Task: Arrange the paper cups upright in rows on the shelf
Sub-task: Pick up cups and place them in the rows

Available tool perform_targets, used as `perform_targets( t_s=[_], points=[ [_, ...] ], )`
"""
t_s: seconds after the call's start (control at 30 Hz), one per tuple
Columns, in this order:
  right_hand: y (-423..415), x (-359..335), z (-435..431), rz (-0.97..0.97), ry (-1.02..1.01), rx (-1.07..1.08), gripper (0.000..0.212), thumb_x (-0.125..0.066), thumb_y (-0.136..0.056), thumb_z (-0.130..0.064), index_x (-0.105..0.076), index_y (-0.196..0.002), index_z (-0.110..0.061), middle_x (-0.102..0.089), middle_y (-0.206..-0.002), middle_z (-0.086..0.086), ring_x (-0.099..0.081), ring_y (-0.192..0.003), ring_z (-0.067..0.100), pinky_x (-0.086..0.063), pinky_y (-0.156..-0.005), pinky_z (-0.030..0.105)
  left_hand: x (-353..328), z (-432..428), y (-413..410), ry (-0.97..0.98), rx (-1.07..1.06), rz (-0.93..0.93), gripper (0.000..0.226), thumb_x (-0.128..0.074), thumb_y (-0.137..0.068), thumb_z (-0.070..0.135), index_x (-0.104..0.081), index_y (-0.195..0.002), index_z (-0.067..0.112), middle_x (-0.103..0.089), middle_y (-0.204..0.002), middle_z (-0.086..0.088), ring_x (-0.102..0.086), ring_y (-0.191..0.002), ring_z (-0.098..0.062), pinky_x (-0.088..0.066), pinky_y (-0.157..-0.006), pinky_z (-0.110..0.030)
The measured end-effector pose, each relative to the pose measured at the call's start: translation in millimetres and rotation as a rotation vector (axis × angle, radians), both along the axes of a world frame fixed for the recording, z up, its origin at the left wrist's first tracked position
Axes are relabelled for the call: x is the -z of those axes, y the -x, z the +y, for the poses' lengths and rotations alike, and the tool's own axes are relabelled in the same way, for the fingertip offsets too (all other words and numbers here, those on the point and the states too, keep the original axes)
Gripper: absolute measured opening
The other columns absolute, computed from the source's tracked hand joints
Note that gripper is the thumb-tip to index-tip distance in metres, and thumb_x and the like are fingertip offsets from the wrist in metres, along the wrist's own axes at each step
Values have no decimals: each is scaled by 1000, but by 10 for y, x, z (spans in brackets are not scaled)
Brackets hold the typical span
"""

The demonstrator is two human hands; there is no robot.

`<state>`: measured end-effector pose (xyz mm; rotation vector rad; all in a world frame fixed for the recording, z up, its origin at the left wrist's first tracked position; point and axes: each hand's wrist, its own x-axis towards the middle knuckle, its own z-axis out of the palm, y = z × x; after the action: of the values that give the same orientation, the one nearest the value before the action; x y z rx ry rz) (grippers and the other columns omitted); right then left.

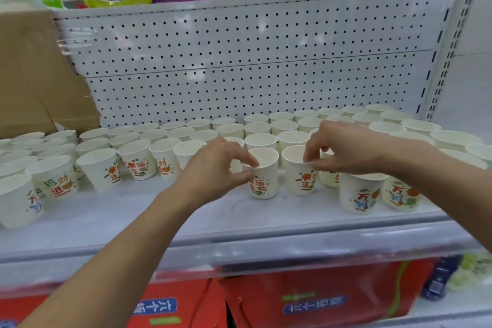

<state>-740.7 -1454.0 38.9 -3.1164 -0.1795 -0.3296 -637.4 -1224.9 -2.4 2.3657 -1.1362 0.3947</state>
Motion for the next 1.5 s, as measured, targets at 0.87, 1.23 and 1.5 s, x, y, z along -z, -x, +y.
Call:
perform_targets(
  t_s=[0.87,1.23,1.5],
  points=[
    [-173,289,798,-430,-317,-214,27,-61,-84,-37,-69,-109,-29,-59,-107,-13,-56,-99,10,-49,-82,34,239,411,208,277,-25,-79,44,-65,-82,44,-59,-125,33,-58,-123,14,-48,-116,-6,-40,-99,-40],
    [-1120,744,2744,-143,-616,-508,31,-62,-88,-37,-59,-119,-40,-55,-114,-24,-54,-91,-3,-42,-76,17,579,2615,2,440,-553,-217,47,-59,-82,38,-57,-128,29,-48,-135,10,-37,-127,-5,-31,-105,-31],
    [-1706,477,3776,-166,-349,-554,43,-47,-98,-17,-44,-139,-30,-35,-143,-10,-49,-109,10,-48,-80,32,293,3875,-314,229,-800,-209,36,-67,-88,25,-61,-123,21,-58,-128,3,-35,-121,-17,-27,-98,-29]
  ],
)
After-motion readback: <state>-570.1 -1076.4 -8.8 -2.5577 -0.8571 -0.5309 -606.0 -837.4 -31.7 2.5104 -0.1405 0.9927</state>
